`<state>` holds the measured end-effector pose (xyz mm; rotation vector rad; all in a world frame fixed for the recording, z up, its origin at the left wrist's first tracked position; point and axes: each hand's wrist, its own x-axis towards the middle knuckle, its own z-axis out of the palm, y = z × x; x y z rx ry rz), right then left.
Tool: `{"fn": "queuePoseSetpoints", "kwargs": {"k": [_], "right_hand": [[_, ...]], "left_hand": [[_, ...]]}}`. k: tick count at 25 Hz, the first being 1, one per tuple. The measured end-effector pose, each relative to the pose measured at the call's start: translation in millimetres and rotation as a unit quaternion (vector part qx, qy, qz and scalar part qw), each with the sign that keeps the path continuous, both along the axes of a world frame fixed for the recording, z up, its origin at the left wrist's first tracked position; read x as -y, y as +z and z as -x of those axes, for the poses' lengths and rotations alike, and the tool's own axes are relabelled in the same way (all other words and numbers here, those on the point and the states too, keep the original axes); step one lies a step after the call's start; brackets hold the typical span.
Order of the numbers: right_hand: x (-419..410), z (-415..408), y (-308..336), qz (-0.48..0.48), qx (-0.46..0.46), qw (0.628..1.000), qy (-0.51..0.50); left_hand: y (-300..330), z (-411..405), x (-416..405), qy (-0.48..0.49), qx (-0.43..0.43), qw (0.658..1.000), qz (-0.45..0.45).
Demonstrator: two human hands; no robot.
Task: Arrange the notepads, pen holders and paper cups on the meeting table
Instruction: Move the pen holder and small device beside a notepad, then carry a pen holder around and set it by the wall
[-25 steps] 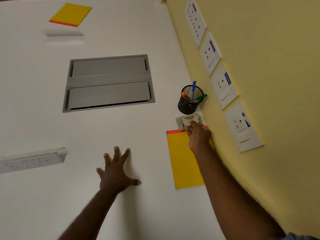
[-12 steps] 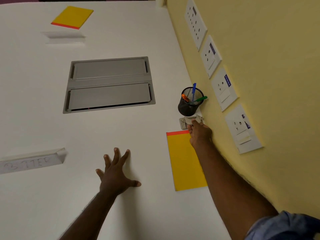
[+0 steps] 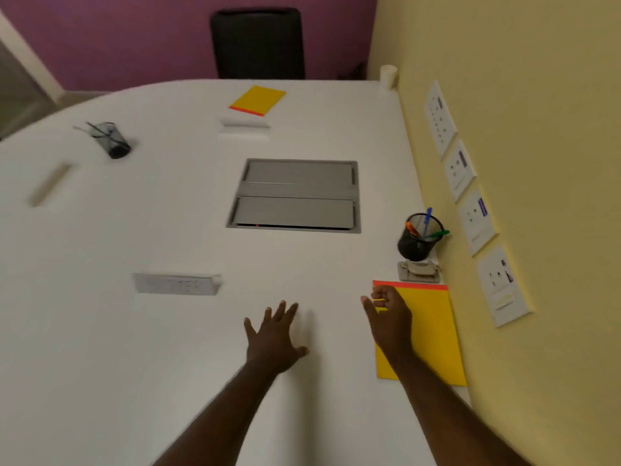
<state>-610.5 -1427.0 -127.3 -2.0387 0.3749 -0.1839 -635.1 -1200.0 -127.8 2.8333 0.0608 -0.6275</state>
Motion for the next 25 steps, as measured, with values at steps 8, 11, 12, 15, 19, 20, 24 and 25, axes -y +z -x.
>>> {"fn": "queuePoseSetpoints", "kwargs": {"k": [8, 11, 12, 15, 19, 20, 24, 25], "right_hand": [[-114, 44, 69, 0.2, 0.164, 0.891, 0.375], [-169, 62, 99, 0.226, 0.229, 0.836, 0.446], [-187, 68, 108, 0.227, 0.255, 0.817, 0.464], [-245, 92, 127, 0.203, 0.307, 0.773, 0.516], [-331, 135, 145, 0.163, 0.337, 0.725, 0.578], [-353, 146, 149, 0.16, 0.346, 0.711, 0.591], [-438, 195, 160, 0.151, 0.364, 0.668, 0.631], [-460, 206, 162, 0.151, 0.369, 0.661, 0.636]], "left_hand": [[105, 109, -79, 0.092, 0.169, 0.977, -0.091], [136, 158, -120, 0.158, 0.206, 0.958, -0.121], [145, 174, -133, 0.185, 0.211, 0.952, -0.123], [167, 222, -168, 0.268, 0.208, 0.934, -0.109], [185, 291, -222, 0.356, 0.239, 0.895, -0.122], [188, 310, -238, 0.38, 0.245, 0.884, -0.122], [192, 382, -311, 0.462, 0.282, 0.833, -0.117], [191, 399, -333, 0.474, 0.286, 0.824, -0.119]]}}
